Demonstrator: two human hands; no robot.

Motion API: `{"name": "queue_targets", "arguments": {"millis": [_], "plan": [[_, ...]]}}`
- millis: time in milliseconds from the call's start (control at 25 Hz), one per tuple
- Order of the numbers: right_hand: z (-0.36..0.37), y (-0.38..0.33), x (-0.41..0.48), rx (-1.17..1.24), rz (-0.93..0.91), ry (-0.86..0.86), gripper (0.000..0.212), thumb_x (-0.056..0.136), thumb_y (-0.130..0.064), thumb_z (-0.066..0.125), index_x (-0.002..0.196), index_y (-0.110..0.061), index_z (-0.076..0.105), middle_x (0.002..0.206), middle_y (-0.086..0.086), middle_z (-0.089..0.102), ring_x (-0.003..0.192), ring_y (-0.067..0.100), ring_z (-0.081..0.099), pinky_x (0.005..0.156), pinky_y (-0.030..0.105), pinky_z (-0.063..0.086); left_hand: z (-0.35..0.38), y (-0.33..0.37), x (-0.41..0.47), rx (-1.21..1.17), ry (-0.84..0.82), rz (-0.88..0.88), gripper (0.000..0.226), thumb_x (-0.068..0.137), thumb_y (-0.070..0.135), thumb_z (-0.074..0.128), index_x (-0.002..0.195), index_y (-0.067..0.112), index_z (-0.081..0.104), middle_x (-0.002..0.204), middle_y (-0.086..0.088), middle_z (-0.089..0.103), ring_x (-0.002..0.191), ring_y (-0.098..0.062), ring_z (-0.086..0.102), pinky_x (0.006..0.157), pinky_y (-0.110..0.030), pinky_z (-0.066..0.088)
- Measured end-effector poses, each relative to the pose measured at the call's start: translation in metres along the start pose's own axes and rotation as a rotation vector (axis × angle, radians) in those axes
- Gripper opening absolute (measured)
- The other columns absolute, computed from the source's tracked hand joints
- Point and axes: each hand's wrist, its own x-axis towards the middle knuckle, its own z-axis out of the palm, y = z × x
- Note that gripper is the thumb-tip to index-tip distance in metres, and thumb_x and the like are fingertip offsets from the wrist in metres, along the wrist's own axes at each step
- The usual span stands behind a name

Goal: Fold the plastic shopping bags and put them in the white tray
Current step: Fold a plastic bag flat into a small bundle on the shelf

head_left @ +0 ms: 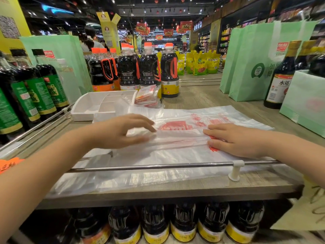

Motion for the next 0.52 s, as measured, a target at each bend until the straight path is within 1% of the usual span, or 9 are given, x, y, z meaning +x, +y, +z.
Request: {"name": "queue_targets", "arguments": {"millis": [40,80,120,160,240,280,320,400,520], "plan": [[0.0,-0.001,0.0,-0.015,-0.011,0.014,0.07,0.092,-0.07,0.02,0.156,-0.042,0.018,0.164,-0.017,0.011,0.151,0.006,0.009,0.124,0.031,0.008,0.004,0.009,0.002,-0.015,-0.106,0.035,0.047,0.093,0.064,0.048,0.138,0.05,0.047,0.145,0.033,0.038,0.132,0.016,0.033,0.109,-0.01,0.023],[-0.001,-0.002,0.0,-0.037,-0.03,0.035,0.072,0.091,-0.072,0.02,0.156,-0.042,0.019,0.164,-0.017,0.012,0.15,0.006,0.011,0.124,0.031,0.01,0.007,0.013,0.004,0.007,-0.179,0.045,0.053,0.093,0.066,0.047,0.144,0.053,0.039,0.149,0.036,0.031,0.134,0.018,0.027,0.108,-0.005,0.016],[-0.002,-0.004,0.001,-0.067,-0.058,0.058,0.074,0.088,-0.075,0.019,0.156,-0.043,0.018,0.164,-0.018,0.013,0.15,0.006,0.013,0.123,0.031,0.013,0.009,0.015,0.006,0.046,-0.22,0.046,0.056,0.094,0.066,0.045,0.147,0.054,0.032,0.151,0.036,0.028,0.134,0.019,0.024,0.106,-0.002,0.014],[-0.004,-0.005,0.003,-0.097,-0.092,0.076,0.076,0.086,-0.077,0.019,0.155,-0.045,0.017,0.164,-0.018,0.014,0.149,0.005,0.015,0.123,0.032,0.015,0.01,0.016,0.006,0.091,-0.224,0.051,0.056,0.096,0.066,0.042,0.148,0.055,0.028,0.153,0.035,0.027,0.135,0.018,0.025,0.109,-0.004,0.016],[-0.006,-0.007,0.008,-0.12,-0.141,0.074,0.076,0.086,-0.08,0.02,0.154,-0.049,0.015,0.163,-0.02,0.016,0.148,0.005,0.019,0.122,0.033,0.019,0.011,0.013,0.005,0.212,-0.163,0.103,0.053,0.1,0.062,0.033,0.151,0.054,0.022,0.156,0.027,0.03,0.139,0.007,0.032,0.116,-0.021,0.029],[-0.007,-0.007,0.01,-0.116,-0.149,0.058,0.075,0.086,-0.081,0.02,0.154,-0.05,0.015,0.162,-0.02,0.018,0.148,0.005,0.021,0.122,0.033,0.02,0.011,0.012,0.005,0.292,-0.156,0.122,0.052,0.102,0.058,0.03,0.153,0.052,0.019,0.157,0.022,0.033,0.139,0.0,0.037,0.115,-0.029,0.035],[-0.007,-0.007,0.011,-0.118,-0.154,0.046,0.075,0.085,-0.082,0.02,0.153,-0.051,0.015,0.162,-0.02,0.02,0.147,0.005,0.024,0.121,0.033,0.022,0.012,0.011,0.005,0.366,-0.163,0.135,0.054,0.103,0.052,0.028,0.155,0.048,0.015,0.158,0.017,0.034,0.138,-0.007,0.042,0.111,-0.034,0.04],[-0.008,-0.008,0.013,-0.167,-0.17,0.055,0.076,0.083,-0.084,0.016,0.153,-0.052,0.016,0.16,-0.02,0.024,0.145,0.007,0.029,0.119,0.033,0.027,0.014,0.012,0.006,0.454,-0.188,0.133,0.058,0.102,0.044,0.027,0.157,0.041,0.008,0.158,0.009,0.036,0.131,-0.016,0.051,0.102,-0.038,0.047],[-0.011,-0.013,0.013,-0.295,-0.207,0.11,0.077,0.085,-0.08,0.011,0.154,-0.047,0.013,0.157,-0.015,0.034,0.138,0.012,0.04,0.111,0.033,0.036,0.014,0.018,0.012,0.46,-0.197,0.075,0.063,0.103,0.041,0.028,0.158,0.037,-0.002,0.156,0.007,0.039,0.124,-0.019,0.054,0.097,-0.036,0.047]]}}
